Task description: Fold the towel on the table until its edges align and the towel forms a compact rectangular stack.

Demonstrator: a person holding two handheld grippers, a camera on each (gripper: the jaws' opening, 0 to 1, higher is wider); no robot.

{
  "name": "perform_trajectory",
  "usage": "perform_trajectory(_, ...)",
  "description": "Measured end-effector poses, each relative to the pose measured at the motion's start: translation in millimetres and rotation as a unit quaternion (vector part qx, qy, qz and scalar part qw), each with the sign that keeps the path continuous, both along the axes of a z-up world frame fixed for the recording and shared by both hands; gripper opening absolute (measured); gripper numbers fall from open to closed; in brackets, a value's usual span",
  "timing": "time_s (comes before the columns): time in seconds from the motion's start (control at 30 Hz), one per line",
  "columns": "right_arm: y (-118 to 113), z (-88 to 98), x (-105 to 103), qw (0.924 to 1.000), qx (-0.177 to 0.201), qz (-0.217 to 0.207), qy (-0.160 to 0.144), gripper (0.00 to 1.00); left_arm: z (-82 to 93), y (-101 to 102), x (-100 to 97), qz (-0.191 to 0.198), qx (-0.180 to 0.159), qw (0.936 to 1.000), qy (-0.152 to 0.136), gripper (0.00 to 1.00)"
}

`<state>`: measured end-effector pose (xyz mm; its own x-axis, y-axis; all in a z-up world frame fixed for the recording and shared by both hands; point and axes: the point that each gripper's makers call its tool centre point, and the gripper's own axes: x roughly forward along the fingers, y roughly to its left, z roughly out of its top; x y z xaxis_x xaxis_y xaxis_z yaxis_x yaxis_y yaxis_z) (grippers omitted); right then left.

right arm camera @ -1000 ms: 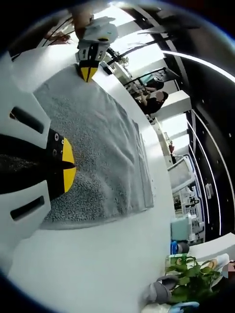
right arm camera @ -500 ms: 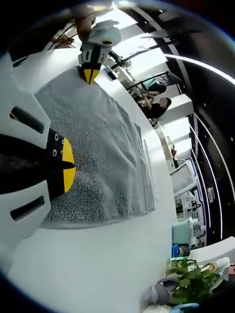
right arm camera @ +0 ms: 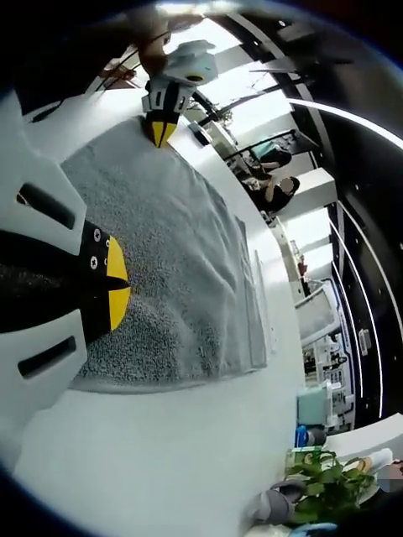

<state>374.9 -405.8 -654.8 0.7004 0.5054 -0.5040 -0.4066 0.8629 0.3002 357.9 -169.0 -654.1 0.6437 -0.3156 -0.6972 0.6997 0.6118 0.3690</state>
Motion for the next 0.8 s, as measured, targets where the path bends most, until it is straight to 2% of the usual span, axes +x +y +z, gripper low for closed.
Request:
perform_trajectory(0.6, 6, -0.2, -21, 0.9999, 0.014, 0.005, 0.006, 0.00, 0.1, 8, -16.1, 0.012, -0.015, 0.9998, 0.008, 0.01)
perform_trajectory(0.73, 8, 0.2, -24, 0.9998, 0.019, 0.005, 0.008, 0.00, 0.3, 10, -18.8, 0.025, -0.031, 0.9991, 0.014, 0.01)
perform_trajectory(0.8, 8, 0.1, -24, 0.9998, 0.018, 0.006, 0.007, 0.00, 0.2, 10, -18.5, 0.051, -0.064, 0.9964, 0.022, 0.01)
